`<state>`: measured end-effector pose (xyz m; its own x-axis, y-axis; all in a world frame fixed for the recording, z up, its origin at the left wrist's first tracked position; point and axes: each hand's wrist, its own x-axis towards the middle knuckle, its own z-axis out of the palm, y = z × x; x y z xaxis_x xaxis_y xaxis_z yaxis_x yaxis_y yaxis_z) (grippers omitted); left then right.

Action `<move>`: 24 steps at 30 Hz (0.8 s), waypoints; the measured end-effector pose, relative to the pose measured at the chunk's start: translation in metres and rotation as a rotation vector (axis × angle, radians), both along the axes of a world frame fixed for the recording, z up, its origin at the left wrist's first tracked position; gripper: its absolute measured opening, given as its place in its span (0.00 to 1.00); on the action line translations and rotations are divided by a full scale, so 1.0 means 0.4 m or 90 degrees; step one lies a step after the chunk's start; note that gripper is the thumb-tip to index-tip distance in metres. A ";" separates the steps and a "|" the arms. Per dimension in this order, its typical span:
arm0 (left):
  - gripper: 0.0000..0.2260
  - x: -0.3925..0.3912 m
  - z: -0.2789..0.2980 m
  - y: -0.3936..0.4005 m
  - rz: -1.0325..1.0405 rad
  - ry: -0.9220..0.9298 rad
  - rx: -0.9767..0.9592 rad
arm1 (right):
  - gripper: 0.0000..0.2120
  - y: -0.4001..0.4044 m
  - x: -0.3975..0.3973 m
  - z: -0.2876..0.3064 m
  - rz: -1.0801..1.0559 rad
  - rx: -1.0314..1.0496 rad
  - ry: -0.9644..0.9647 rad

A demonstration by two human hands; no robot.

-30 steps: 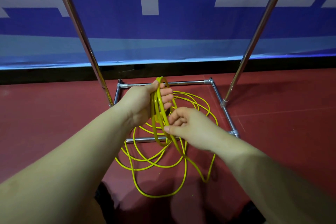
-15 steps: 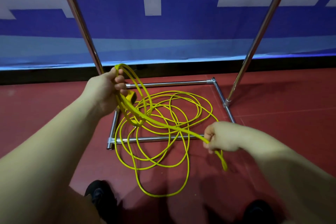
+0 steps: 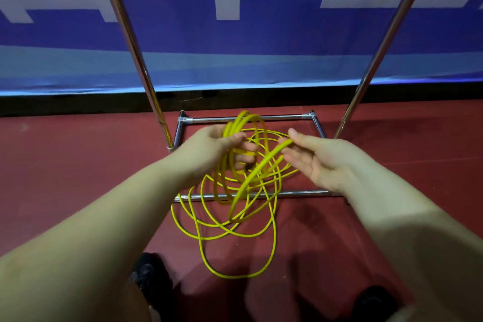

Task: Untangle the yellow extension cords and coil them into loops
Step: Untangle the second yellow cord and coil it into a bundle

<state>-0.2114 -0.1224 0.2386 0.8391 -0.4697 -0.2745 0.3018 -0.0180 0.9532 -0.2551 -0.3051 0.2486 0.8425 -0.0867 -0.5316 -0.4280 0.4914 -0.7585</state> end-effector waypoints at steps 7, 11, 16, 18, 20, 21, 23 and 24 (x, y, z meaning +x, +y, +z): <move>0.08 -0.034 0.000 -0.060 -0.179 0.003 0.008 | 0.08 -0.004 0.028 0.009 -0.215 0.111 0.003; 0.06 -0.031 0.001 -0.066 -0.216 -0.013 0.031 | 0.07 -0.019 0.032 0.011 -0.225 0.085 -0.005; 0.07 -0.013 0.010 -0.059 -0.069 -0.005 0.016 | 0.12 -0.011 0.016 0.013 0.049 -0.252 -0.037; 0.08 -0.005 0.014 -0.056 0.018 0.025 -0.021 | 0.12 0.012 -0.006 -0.002 0.236 -0.495 -0.083; 0.09 0.002 0.018 -0.051 0.072 0.050 -0.054 | 0.11 0.042 -0.025 -0.027 0.349 -0.642 -0.156; 0.09 0.003 0.020 -0.049 0.091 0.062 -0.068 | 0.11 0.054 -0.030 -0.041 0.357 -0.665 -0.183; 0.09 0.006 0.022 -0.048 0.129 0.093 -0.102 | 0.13 0.064 -0.030 -0.061 0.312 -0.664 -0.219; 0.09 0.009 0.023 -0.047 0.150 0.107 -0.119 | 0.14 0.065 -0.028 -0.066 0.281 -0.652 -0.228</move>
